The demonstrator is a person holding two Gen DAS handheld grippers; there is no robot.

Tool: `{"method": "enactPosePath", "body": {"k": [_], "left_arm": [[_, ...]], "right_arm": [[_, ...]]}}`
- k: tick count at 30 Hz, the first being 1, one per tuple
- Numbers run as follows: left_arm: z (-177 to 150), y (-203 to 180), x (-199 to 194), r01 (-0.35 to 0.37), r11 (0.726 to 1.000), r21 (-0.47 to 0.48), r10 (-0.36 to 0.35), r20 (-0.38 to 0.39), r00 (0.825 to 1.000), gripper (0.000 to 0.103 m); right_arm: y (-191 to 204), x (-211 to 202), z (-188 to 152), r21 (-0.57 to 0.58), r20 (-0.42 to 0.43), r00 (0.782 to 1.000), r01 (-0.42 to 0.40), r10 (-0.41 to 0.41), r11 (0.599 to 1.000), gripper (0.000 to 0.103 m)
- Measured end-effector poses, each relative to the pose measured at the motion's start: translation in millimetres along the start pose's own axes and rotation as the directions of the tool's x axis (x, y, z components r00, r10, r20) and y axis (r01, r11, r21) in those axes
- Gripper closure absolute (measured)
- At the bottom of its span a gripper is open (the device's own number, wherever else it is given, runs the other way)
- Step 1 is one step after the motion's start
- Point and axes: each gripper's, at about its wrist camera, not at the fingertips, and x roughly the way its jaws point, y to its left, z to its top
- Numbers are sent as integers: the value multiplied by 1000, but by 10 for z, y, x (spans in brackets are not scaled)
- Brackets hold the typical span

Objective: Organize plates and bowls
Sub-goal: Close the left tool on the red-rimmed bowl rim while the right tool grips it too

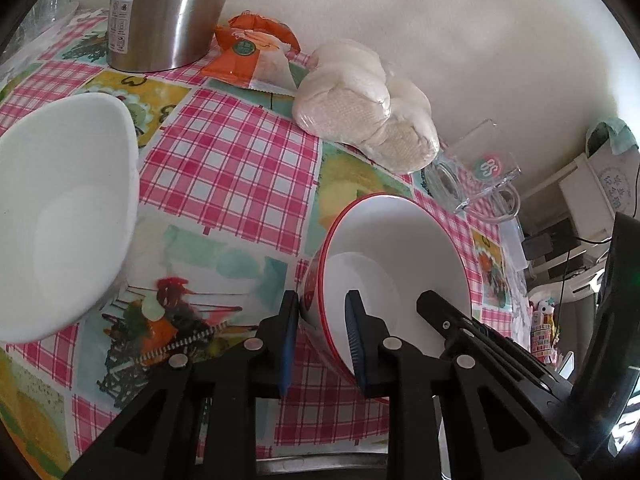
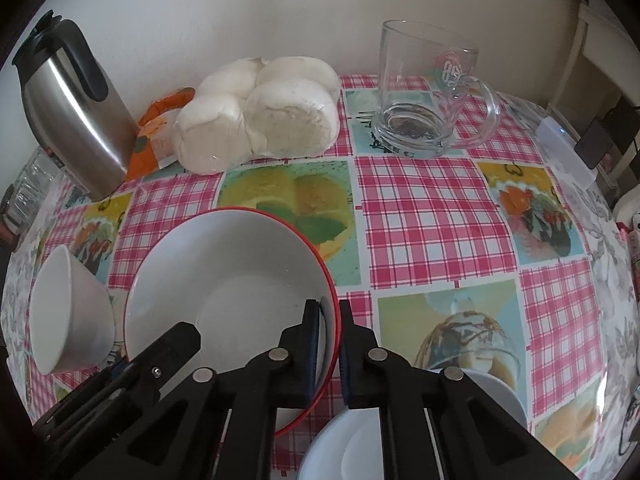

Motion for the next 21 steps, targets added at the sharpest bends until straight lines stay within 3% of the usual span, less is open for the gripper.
{"method": "enactPosePath", "body": {"k": [9,17,21], "left_arm": [[-32,29,-11,45,999,2,-45,-10,999,79],[-38,-85,-284,76,997,24,-77,29,997,79],[-80,-207,-498,42,996,76,-47,59,997,79]], "right_arm": [[-25,-142,-12,19,38,999,-29,28,999,93],[-81,-416,-83,49,98,994,-50,45,998,93],[-74,-631,-163,57,142,988,-66,57,996,93]]}}
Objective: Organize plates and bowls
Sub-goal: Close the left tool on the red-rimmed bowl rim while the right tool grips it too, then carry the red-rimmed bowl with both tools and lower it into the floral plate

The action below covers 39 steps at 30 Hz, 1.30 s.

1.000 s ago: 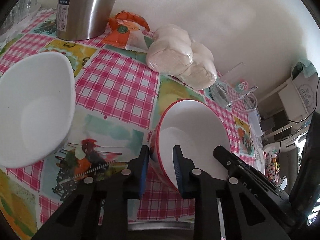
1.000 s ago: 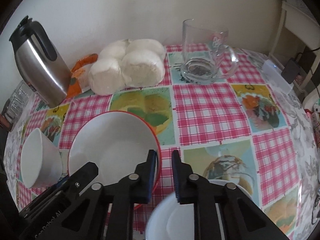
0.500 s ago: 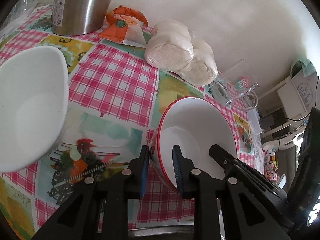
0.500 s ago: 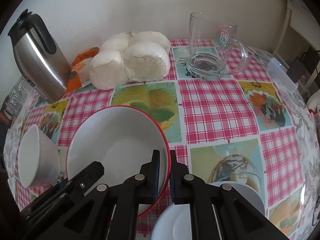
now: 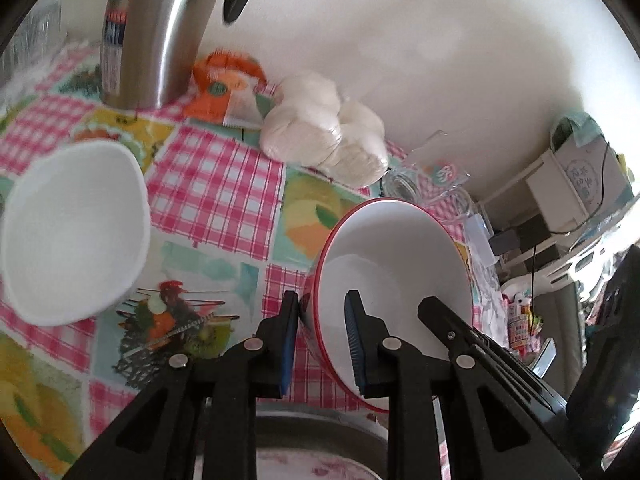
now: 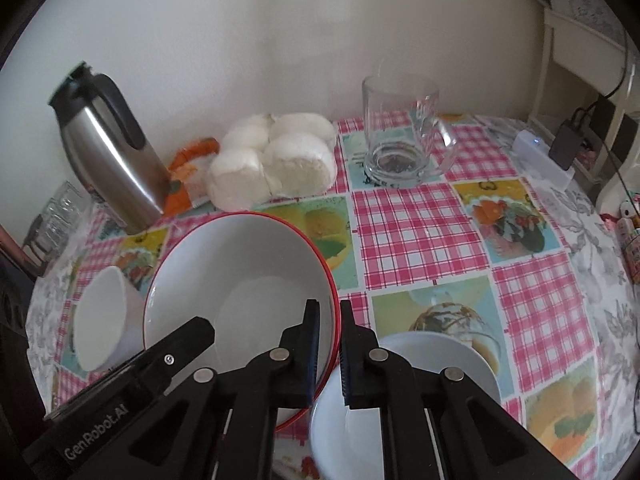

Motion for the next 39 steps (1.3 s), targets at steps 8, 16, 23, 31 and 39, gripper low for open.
{"method": "enactPosePath", "body": {"k": [8,16,23,31,39], "left_arm": [[-94,-145,-389,-38,997,64,36,34,999,79],[-289,-203,-787,-58,993,104,52,61,997,79],[-499,-196,-1033,-94,985,144,83,79,993,79],[-688,-94,-1100,-101,985,143,95,47,994,79],[-835,-35,-1053,-129,981,145,131,-5,991,79]], "right_arm": [[126,-475,-172,-5,84,996,4,-3,1000,93],[115,-867,-534,67,131,991,-46,37,997,92],[136,-1119,-837,91,154,985,-92,77,992,92],[175,-1199,-1117,87,132,987,-104,92,991,91],[168,-1170,-1325,100,82,992,-106,98,989,90]]}}
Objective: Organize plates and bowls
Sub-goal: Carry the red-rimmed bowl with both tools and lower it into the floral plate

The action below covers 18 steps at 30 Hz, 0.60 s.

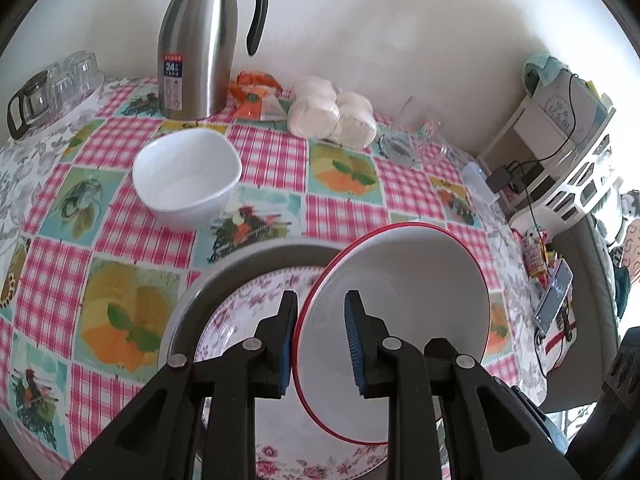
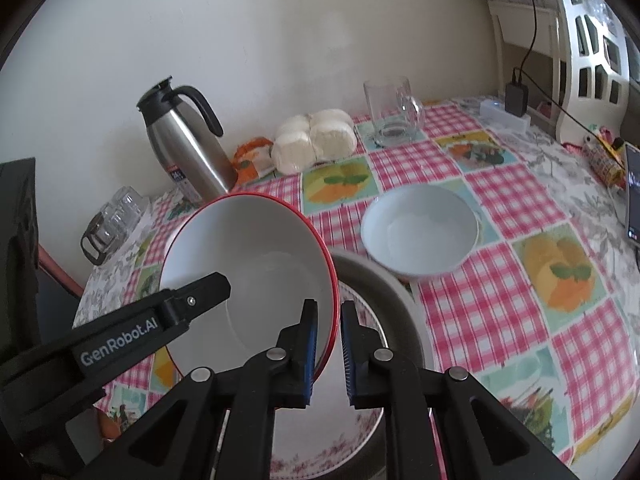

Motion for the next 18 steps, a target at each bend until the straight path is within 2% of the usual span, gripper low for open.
{"method": "enactPosePath", "body": {"k": [18], "left_arm": [[-145,25,216,-77,997,6,77,-129,989,79]], "right_arm": [[-86,237,-173,48,-132,991,17,-10,999,88]]}}
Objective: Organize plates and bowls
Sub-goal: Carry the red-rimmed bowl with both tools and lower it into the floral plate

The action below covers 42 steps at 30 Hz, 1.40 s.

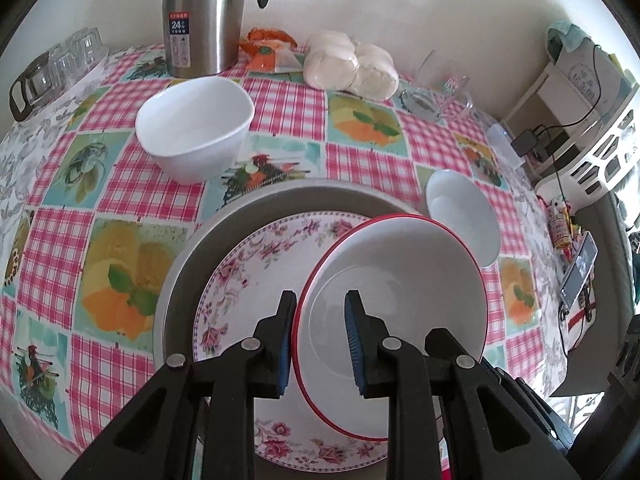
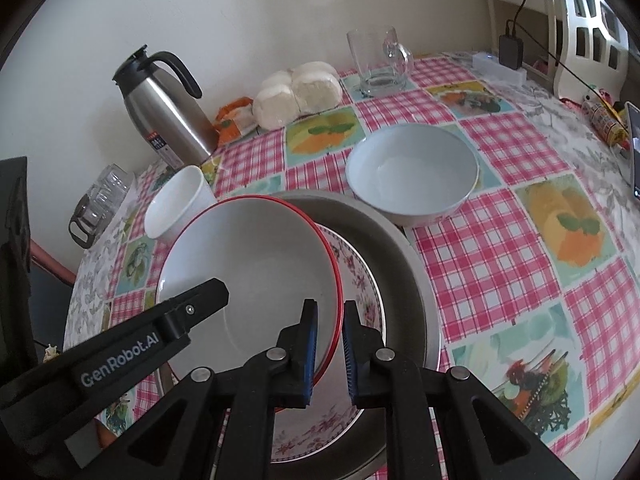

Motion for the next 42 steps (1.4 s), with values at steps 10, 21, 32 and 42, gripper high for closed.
{"method": "enactPosePath", "body": {"k": [10,21,32,42], "left_arm": [[9,77,36,-4,999,-34,3,-32,999,79],[5,150,51,3,997,-72,-8,-64,998,77],[22,255,11,6,994,-112,-13,-57,998,77],[21,286,3,20,991,-131,-27,-51,998,75]], "right_arm": [[28,11,9,-1,-13,1000,-13,13,1000,86],[34,17,18,2,-29,999,-32,32,999,82],[86,30,8,-23,-37,998,-59,58,998,81],[79,37,9,-20,-40,997,-74,73,997,80]]}}
